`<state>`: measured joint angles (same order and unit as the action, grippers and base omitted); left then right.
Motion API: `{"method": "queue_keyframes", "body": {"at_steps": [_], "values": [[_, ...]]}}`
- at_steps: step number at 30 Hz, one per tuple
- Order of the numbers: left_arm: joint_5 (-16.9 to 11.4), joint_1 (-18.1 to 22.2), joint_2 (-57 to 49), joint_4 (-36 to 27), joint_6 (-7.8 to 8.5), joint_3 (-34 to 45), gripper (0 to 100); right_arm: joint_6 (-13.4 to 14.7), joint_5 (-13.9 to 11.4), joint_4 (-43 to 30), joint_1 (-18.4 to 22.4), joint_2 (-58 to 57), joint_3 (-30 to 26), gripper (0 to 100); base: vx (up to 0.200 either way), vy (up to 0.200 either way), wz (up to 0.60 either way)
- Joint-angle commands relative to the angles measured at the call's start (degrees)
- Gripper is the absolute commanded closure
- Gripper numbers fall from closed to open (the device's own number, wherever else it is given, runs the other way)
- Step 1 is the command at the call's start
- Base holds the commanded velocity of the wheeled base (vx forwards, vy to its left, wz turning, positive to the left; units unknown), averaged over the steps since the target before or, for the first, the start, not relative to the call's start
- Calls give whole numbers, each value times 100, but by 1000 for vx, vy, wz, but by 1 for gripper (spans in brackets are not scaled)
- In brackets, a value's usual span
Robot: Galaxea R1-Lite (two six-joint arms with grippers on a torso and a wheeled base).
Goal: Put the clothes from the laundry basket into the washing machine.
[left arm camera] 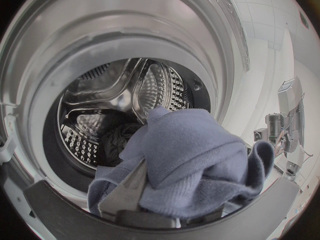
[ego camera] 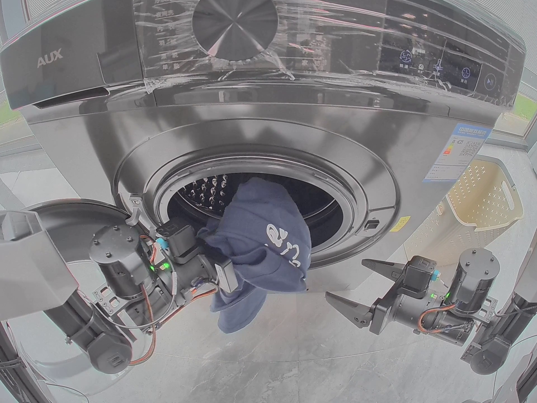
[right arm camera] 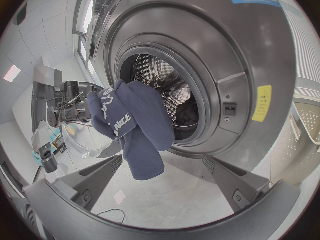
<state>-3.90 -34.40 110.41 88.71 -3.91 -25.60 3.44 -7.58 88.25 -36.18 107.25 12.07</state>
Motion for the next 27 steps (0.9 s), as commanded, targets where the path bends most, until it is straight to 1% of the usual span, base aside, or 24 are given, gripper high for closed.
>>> {"method": "queue_keyframes", "body": {"at_steps": [1,3,7,8,10,11,12,13,15,16,18,19,20,22,24,27], "values": [[82,-93,640,6,49,-648,100,8,11,-1,-73,-55,-12,0,0,0,0],[100,-67,877,-3,5,-850,100,8,20,-1,-73,-64,-3,0,0,0,0],[82,12,1316,-3,-31,-1228,100,8,46,-1,-91,-64,-12,0,0,0,0],[47,109,1492,-12,-31,-1518,100,17,73,-1,-144,-64,-12,0,0,0,0],[74,206,1703,-47,-31,-1958,100,17,81,-1,-161,-55,-3,0,0,0,0],[74,250,1773,-82,-31,-2125,100,17,81,-9,-170,-55,-12,0,0,0,0],[74,250,1773,-82,-31,-2125,100,17,81,-9,-170,-55,-12,0,0,0,0],[91,382,1976,-214,-57,-2582,100,17,81,-9,-170,-55,-12,0,0,0,0],[82,434,2063,-372,-75,-2810,100,25,81,-9,-205,-47,-38,0,0,0,0],[91,487,2134,-557,-83,-3083,100,17,81,-1,-214,-47,-64,0,0,0,0],[91,505,2169,-759,-92,-3364,100,25,81,-1,-240,-47,-91,0,0,0,0],[91,505,2169,-759,-92,-3364,100,25,81,-1,-240,-47,-91,0,0,0,0],[91,505,2204,-1022,-127,-3645,100,25,81,-1,-240,-47,-91,0,0,0,0],[91,496,2239,-1189,-162,-3812,100,25,81,-1,-240,-29,-91,0,0,0,0],[91,513,2433,-1497,-162,-4243,100,25,81,-1,-240,-20,-91,0,0,0,0],[100,566,2661,-1717,-171,-4761,100,25,81,-1,-240,-11,-91,0,0,0,0]]}}
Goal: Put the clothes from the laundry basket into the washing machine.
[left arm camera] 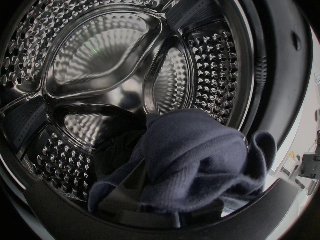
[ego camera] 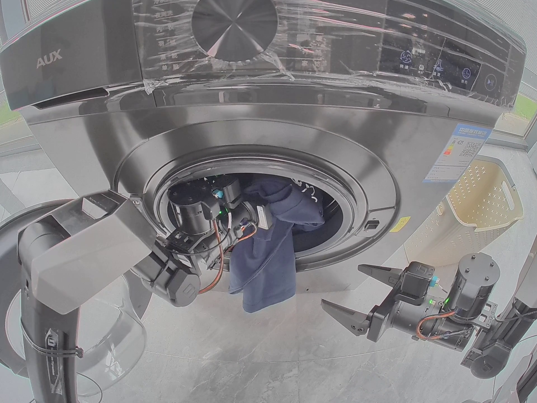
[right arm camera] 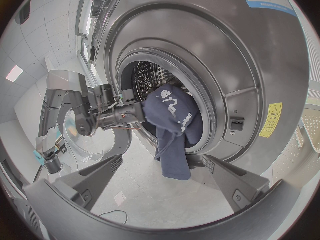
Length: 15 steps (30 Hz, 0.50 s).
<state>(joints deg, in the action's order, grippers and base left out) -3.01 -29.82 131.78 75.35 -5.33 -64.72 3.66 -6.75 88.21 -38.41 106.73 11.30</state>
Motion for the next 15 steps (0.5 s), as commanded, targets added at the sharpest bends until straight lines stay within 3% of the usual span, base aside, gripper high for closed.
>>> {"method": "queue_keyframes", "body": {"at_steps": [1,8,12,15], "values": [[20,125,612,-486,-30,-1025,100,3,-1,3,-17,41,-14,0,0,0,0],[345,292,1095,-1022,-56,-2317,100,3,-1,3,-17,41,-14,0,0,0,0],[477,389,1131,-1312,-285,-2748,100,3,-1,3,-17,59,-14,0,0,0,0],[494,424,1104,-1391,-337,-2748,100,3,-1,3,-17,59,-5,0,0,0,0]]}}
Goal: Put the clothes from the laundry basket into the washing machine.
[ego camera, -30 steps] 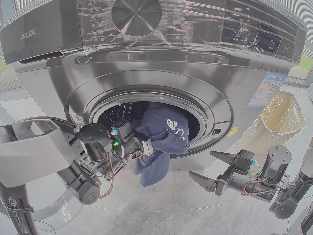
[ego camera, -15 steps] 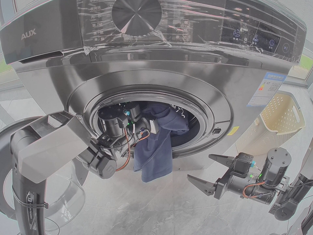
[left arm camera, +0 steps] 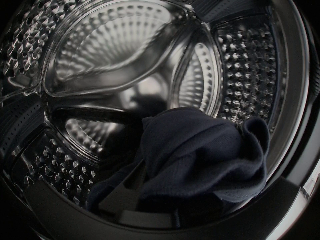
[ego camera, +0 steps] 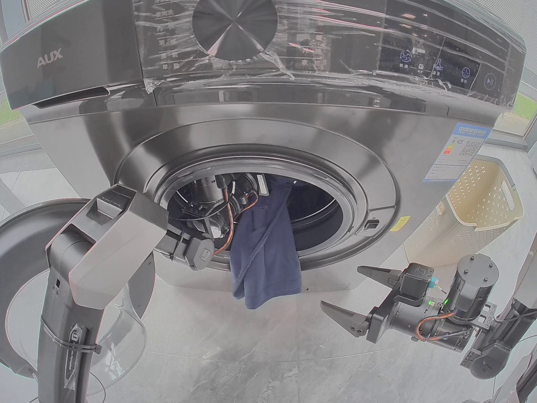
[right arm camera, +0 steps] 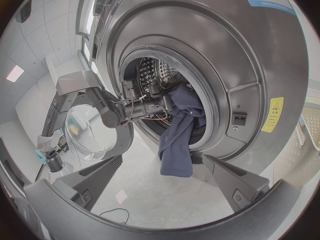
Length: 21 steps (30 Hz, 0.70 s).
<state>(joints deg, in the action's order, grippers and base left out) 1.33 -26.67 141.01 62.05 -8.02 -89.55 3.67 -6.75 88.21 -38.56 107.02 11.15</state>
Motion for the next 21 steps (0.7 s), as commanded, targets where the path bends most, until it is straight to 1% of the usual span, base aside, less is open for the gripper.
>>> {"method": "queue_keyframes", "body": {"at_steps": [1,2,4,6,7,8,11,17,18,19,21], "values": [[60,110,181,-61,-68,-229,100,2,-1,3,-3,38,10,0,0,0,0],[60,110,181,-61,-68,-221,0,2,-1,3,-3,38,10,0,0,0,0],[60,75,137,-70,-138,-115,0,2,-1,3,-3,38,18,0,0,0,0],[69,48,67,-79,-305,-10,0,2,-1,3,6,29,10,0,0,0,0],[69,-5,-82,-141,-420,175,0,2,-1,3,6,29,10,0,0,0,0],[69,-40,-232,-246,-472,368,0,2,-10,3,6,29,18,0,0,0,0],[52,-136,-645,-685,-490,887,0,2,-37,12,-11,29,1,0,0,0,0],[-36,-242,-1093,-1459,-463,1441,0,11,-10,12,-3,29,18,0,0,0,0],[-36,-242,-1093,-1459,-463,1441,0,11,-10,12,-3,29,18,0,0,0,0],[-89,-312,-1128,-1687,-437,1651,0,11,-10,12,-3,29,18,0,0,0,0],[-142,-339,-1111,-1731,-420,1775,0,11,-10,12,-3,38,18,0,0,0,0]]}}
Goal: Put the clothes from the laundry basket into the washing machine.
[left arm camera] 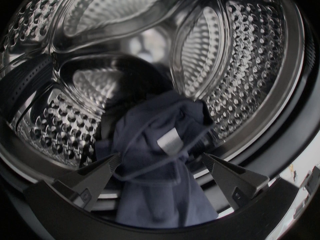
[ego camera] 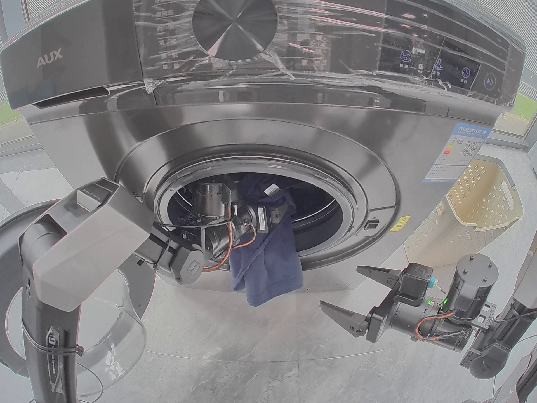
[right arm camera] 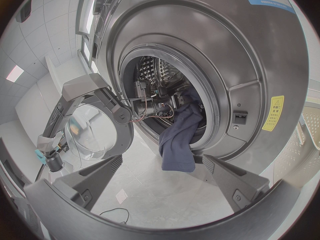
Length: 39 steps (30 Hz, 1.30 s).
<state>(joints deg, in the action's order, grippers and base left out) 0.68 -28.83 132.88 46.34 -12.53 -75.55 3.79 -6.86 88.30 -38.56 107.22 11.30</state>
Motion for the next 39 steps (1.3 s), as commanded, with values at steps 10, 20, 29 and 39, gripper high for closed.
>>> {"method": "queue_keyframes", "body": {"at_steps": [10,20,29,39], "values": [[-68,-96,309,-151,163,75,0,-1,1,3,-11,45,39,0,0,0,0],[-86,-61,643,95,242,-241,100,-1,-8,3,6,36,74,0,0,0,0],[318,53,845,235,-74,-1402,100,-1,-17,3,6,54,100,0,0,0,0],[723,167,1109,499,-285,-2395,100,-1,-17,3,-3,45,100,0,0,0,0]]}}
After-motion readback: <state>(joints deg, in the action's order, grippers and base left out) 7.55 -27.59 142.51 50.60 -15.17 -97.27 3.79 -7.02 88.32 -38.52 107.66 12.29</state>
